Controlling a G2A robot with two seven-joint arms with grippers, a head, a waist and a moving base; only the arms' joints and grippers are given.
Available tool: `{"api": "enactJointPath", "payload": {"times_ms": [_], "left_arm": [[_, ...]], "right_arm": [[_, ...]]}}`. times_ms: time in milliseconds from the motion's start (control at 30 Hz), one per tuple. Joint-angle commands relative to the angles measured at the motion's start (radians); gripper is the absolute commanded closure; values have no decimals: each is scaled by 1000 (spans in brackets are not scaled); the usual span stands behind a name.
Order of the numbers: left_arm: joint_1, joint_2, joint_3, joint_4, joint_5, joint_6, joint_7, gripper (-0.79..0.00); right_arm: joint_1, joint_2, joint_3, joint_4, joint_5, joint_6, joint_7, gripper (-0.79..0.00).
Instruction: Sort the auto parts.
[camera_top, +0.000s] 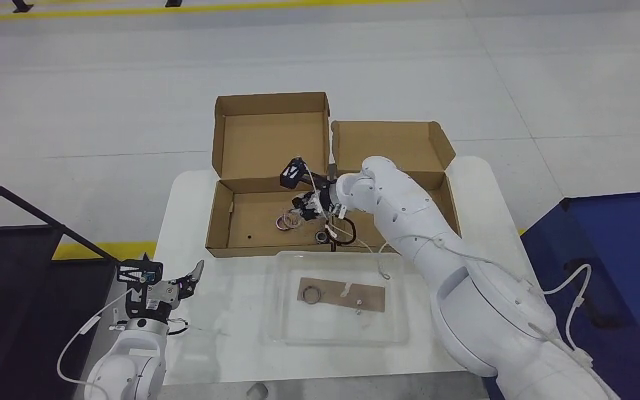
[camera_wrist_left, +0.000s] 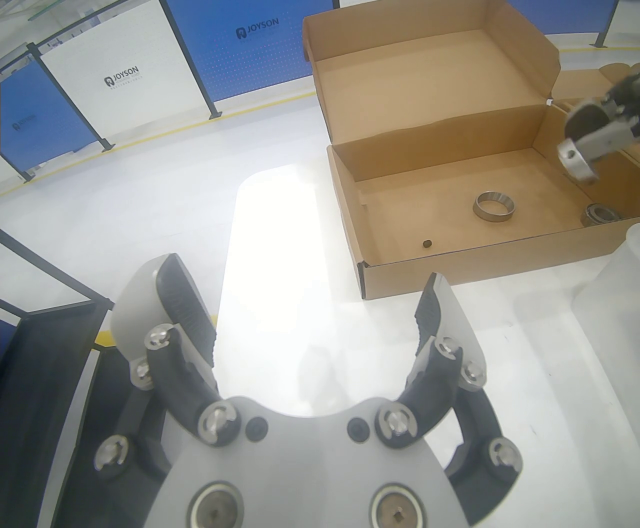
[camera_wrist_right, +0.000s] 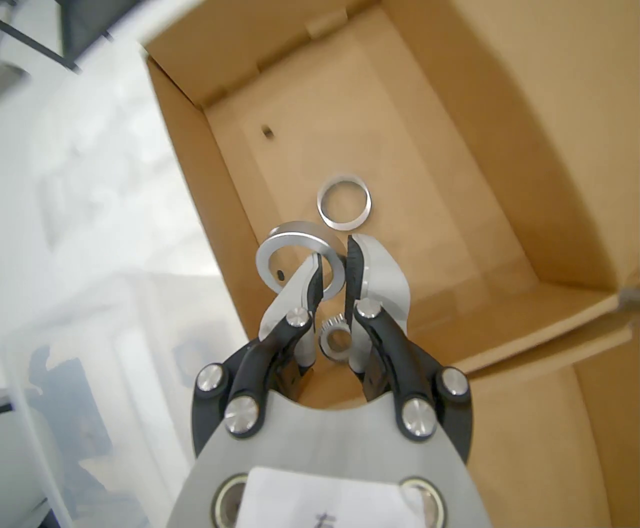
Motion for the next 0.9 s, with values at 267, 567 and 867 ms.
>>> {"api": "enactJointPath", "payload": {"times_ms": [267,567,867], "left_arm": [[0,0,0,0,0,0,0,-785],[0,0,0,0,0,0,0,-785],[0,0,0,0,0,0,0,-785]], "right_arm": [[3,3,17,30,5,-58,-130,-785],[-1,2,18,19,9,-69,-131,-785],[3,54,86,-209,88,-118,-21,-785]]}}
